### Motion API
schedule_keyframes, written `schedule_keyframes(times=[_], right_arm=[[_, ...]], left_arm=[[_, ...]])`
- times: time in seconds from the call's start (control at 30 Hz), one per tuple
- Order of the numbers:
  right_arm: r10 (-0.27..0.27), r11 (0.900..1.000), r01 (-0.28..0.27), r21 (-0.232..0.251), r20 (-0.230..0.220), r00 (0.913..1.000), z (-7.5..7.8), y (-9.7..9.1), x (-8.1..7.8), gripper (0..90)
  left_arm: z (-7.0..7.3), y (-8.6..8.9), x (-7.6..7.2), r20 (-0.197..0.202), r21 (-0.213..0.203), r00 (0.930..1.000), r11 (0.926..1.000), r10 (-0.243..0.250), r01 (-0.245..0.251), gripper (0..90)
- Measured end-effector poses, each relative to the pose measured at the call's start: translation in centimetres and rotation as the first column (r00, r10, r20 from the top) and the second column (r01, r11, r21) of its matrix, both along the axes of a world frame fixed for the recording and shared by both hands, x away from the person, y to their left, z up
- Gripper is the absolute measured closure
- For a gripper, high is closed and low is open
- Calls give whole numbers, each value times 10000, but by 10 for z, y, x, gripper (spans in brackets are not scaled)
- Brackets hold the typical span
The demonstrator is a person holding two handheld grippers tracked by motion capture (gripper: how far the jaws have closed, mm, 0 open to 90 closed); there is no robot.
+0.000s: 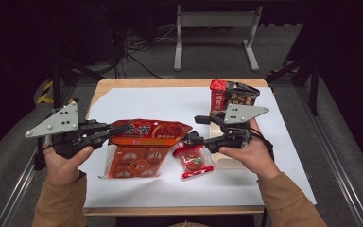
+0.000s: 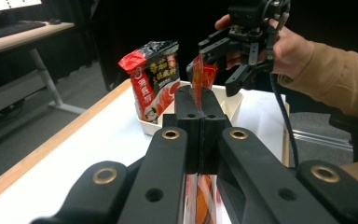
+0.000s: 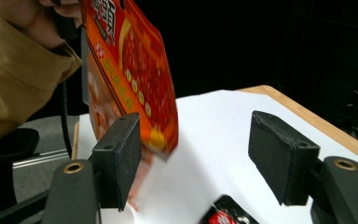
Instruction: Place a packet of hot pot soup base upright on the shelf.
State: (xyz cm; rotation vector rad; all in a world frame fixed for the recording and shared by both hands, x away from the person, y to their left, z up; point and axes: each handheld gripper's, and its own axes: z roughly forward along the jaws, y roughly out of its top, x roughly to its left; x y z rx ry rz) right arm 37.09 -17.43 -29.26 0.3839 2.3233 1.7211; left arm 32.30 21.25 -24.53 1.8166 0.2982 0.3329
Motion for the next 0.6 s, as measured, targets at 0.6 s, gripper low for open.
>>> schedule_keyframes(times=[0.6], right_arm=[[766,9966,-757,314,-271,9967,-7,37,5,423]], left_arm=[[-4,-14,2,-17,-264,9995,9992,-312,311,900]])
